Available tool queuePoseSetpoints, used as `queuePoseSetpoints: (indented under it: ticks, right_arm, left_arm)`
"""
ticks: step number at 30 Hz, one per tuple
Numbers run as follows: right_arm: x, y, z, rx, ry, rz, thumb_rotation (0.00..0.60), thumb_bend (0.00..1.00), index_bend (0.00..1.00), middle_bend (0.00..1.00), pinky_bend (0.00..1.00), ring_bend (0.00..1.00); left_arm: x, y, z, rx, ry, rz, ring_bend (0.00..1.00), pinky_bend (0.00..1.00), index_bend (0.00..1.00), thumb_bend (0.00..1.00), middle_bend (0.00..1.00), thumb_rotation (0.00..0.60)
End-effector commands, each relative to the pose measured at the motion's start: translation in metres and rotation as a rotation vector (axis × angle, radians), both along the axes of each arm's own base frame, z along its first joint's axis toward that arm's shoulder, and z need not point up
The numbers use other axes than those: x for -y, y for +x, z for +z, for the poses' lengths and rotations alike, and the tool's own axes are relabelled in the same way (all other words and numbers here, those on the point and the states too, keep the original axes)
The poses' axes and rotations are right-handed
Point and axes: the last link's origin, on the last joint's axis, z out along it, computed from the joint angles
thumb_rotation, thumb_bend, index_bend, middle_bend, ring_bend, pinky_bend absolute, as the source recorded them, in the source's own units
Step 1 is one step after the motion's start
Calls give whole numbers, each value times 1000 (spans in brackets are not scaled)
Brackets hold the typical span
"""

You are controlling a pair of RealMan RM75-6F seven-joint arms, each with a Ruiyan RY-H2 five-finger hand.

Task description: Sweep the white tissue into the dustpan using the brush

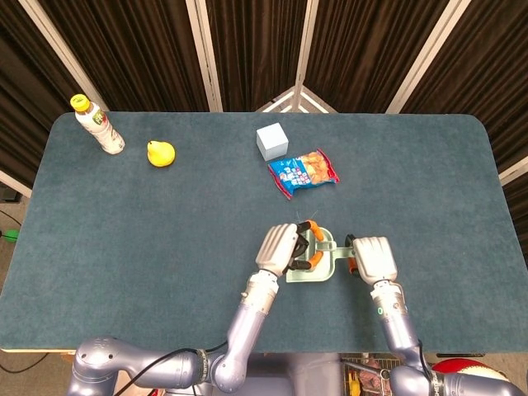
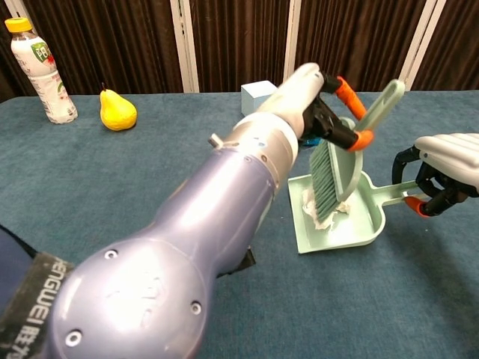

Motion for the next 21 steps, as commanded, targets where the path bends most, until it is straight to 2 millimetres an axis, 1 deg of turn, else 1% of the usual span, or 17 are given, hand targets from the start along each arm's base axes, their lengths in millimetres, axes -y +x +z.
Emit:
queuePoseSetpoints:
  ticks: [1,6,12,13,15,16,18,19,20,21]
  right_arm:
    - [-1,0,0,1,1,-1,600,590,700,848,871,871]
    - [-5,-1,1,-1,2,-4,600,591,700,848,871,870]
    - [-5,4,1,-4,3,2,600,590,690,848,871,871]
    - [-5,5,0,-7,4,3,600,590,644,848,871,871]
    - [-6,5,0,-16,5,6,600,590,481,848,871,871]
    - [-6,6,0,-23,2,9,600,589,343,848,871,871]
    - [-7,7,1,-38,5,11,600,590,111,848,871,870]
    - [-8,6,0,-46,8,12,600,589,47,848,871,870]
    - [-8,6,0,-56,11,10,600,590,8,848,871,870]
    - [-9,6,1,-61,12,9,600,590,0,848,871,870]
  left_arm:
    - [-5,-4,10,22,19,4,985,1000,779,492,1000,600]
    - [-13,-16,29,33,53,8,984,1000,779,491,1000,600]
    - [-23,-30,54,59,88,29,983,1000,779,491,1000,600]
    - [-24,-33,59,61,96,32,984,1000,779,490,1000,600]
    - [-27,-39,68,57,112,34,984,1000,779,490,1000,600]
    - [-28,-43,72,53,120,34,984,1000,779,490,1000,600]
    - [-30,-51,80,36,138,36,984,1000,779,490,1000,600]
    - [-31,-56,84,26,145,36,984,1000,779,490,1000,600]
    - [-33,-60,88,18,153,39,984,1000,779,490,1000,600]
    - [-33,-63,90,16,155,41,984,1000,779,490,1000,600]
